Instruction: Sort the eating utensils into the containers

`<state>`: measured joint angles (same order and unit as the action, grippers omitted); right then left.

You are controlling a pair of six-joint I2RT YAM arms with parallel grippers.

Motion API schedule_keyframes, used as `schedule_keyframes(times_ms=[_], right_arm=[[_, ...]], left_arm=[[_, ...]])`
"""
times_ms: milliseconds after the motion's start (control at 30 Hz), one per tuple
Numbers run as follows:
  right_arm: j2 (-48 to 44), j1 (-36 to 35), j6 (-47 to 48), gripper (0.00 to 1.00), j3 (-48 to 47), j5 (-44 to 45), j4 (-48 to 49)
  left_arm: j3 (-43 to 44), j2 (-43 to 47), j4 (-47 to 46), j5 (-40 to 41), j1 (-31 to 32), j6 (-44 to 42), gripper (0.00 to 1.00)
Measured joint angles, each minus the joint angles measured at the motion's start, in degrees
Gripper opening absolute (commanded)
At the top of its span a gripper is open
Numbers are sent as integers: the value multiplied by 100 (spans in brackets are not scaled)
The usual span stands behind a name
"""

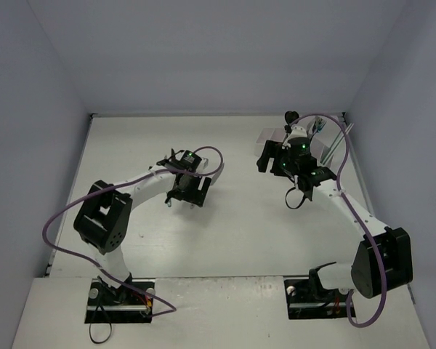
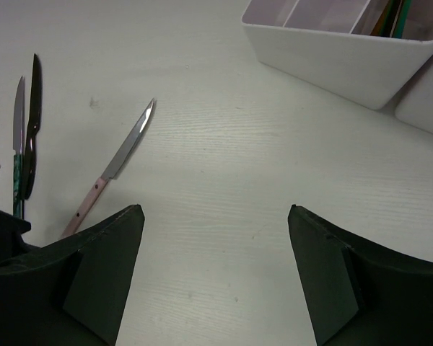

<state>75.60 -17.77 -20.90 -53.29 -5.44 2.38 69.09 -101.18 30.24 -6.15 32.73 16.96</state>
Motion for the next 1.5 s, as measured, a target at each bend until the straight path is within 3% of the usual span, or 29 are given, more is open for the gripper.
schedule_keyframes(times_ms=[133,267,567,833,1233,1500], right_arm=[[-10,-15,-11,80,59,-17,0],[-25,-23,-11,81,101,-48,1],[-36,-26,-11,82,124,-197,0],[-27,-45,-109,83,76,-559,-5],[43,-280,-397,80,-782,-1203,10],[348,-501,-507,74,-1189,-1304,10]], left_arm=[[191,-330,-90,33,0,-43,63],[447,-708,-100,92,0,-102,50],[661,-898,-229,207,24,-181,0],[458,-741,-420,381,187,-191,0],[-816,1536,-1854,712,964,-453,0],[-1050,1953,-2251,786,1271,-654,0]])
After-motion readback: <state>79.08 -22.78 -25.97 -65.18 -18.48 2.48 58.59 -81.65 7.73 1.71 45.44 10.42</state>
